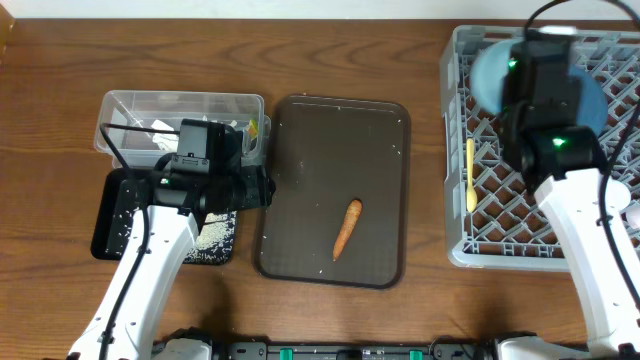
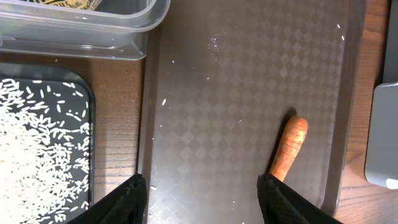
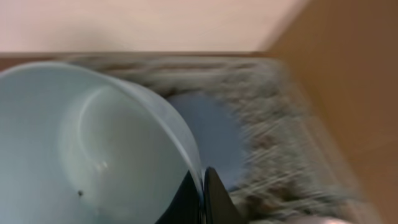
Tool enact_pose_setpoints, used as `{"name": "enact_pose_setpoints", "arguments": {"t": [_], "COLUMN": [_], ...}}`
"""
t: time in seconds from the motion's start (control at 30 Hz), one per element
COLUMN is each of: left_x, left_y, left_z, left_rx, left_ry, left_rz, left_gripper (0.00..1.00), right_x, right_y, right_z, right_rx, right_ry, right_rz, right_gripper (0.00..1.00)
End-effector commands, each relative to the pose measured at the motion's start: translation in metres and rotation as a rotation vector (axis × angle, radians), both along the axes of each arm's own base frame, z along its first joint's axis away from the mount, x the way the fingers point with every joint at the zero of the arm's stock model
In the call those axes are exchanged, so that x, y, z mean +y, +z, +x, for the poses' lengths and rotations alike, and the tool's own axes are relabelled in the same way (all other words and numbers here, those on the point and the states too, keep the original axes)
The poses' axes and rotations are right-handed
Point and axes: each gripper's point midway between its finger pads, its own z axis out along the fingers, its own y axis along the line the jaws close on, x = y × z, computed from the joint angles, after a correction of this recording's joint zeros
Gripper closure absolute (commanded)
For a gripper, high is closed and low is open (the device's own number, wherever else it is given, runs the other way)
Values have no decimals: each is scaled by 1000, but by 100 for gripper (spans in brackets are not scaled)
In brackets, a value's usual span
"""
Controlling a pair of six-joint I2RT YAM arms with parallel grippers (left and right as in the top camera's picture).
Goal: Sort waste into correct bins and load items into the dishwasher rack
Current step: 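Carry the bowl right and place it in the rack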
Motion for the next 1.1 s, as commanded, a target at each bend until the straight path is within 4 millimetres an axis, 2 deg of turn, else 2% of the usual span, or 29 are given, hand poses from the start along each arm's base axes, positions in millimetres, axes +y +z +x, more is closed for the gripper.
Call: {"name": "enact_pose_setpoints", "arguments": {"t": [0.0, 0.07, 0.2, 0.37, 0.67, 0.83, 1.07], "left_x": [3, 3, 3, 3, 3, 3, 3], "left_y": [2, 2, 2, 2, 2, 2, 2], "left_z": [2, 2, 2, 2, 2, 2, 2], "left_rx": [-8, -7, -7, -8, -7, -7, -8], "left_ry": [11, 11, 11, 11, 12, 12, 12], "left_rz": [10, 10, 10, 10, 10, 10, 10], "left_gripper": [40, 40, 41, 41, 40, 40, 40], "right_x": [-78, -102, -143, -195, -272, -293, -309], "right_y": [42, 53, 61, 55, 8, -28, -80], "right_z": [-39, -44, -49, -57, -63, -49, -39], "right_rx": [-1, -22, -17, 67, 306, 429, 534], "right_ry": [-377, -461, -550, -650, -728, -649, -622], "right_rz": [-292, -326, -372, -441, -526, -551, -543], "right_gripper": [99, 99, 99, 99, 99, 99, 99]}}
